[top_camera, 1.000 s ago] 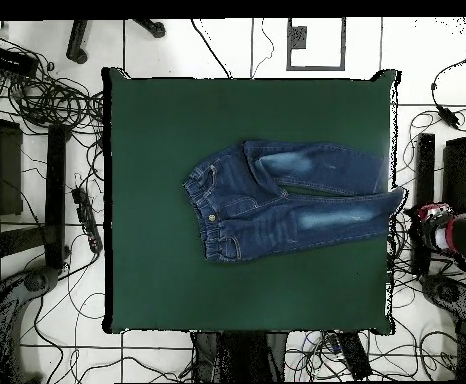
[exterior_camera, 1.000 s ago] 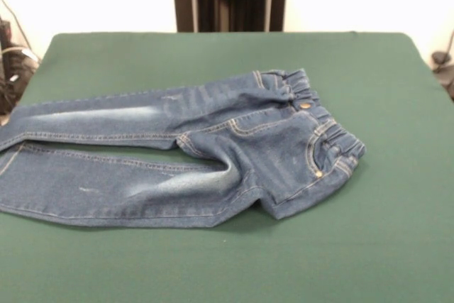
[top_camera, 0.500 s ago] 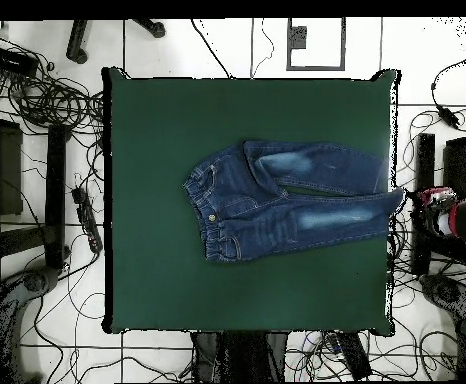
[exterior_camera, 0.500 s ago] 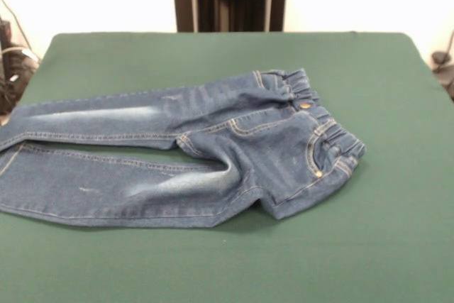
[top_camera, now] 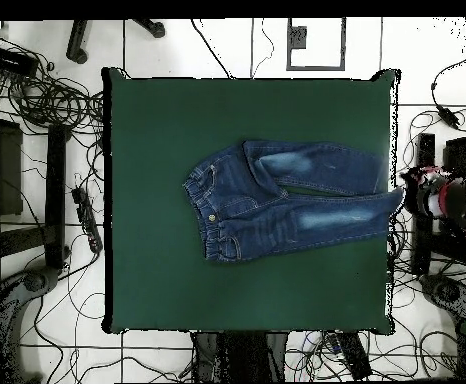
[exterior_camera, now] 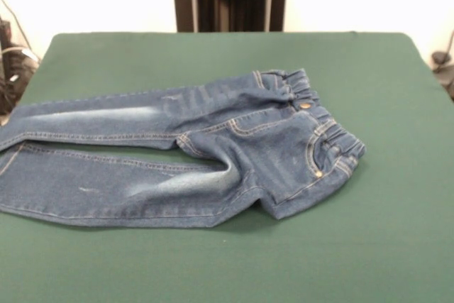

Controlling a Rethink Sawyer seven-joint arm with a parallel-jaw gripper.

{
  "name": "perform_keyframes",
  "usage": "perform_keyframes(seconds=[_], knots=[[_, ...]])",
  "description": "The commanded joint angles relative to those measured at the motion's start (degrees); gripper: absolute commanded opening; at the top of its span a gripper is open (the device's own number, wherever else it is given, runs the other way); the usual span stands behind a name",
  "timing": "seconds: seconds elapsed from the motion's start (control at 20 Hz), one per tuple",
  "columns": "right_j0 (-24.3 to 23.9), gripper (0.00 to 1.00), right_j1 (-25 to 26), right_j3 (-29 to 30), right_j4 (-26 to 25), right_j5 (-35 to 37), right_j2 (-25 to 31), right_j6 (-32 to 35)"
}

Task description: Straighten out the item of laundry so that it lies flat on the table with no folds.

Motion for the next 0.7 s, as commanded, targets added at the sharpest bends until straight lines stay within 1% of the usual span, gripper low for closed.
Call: perform_keyframes(seconds=[0.05, 0.5, 0.7], knots=[[6.66, 1.0, 3.39, -1.05, 3.23, 2.9, 1.52, 8.87], [10.52, 1.0, 3.24, 0.99, 5.41, -0.51, -1.77, 13.45], [11.26, 1.0, 2.51, 1.82, 6.6, -0.4, -2.75, 13.43]])
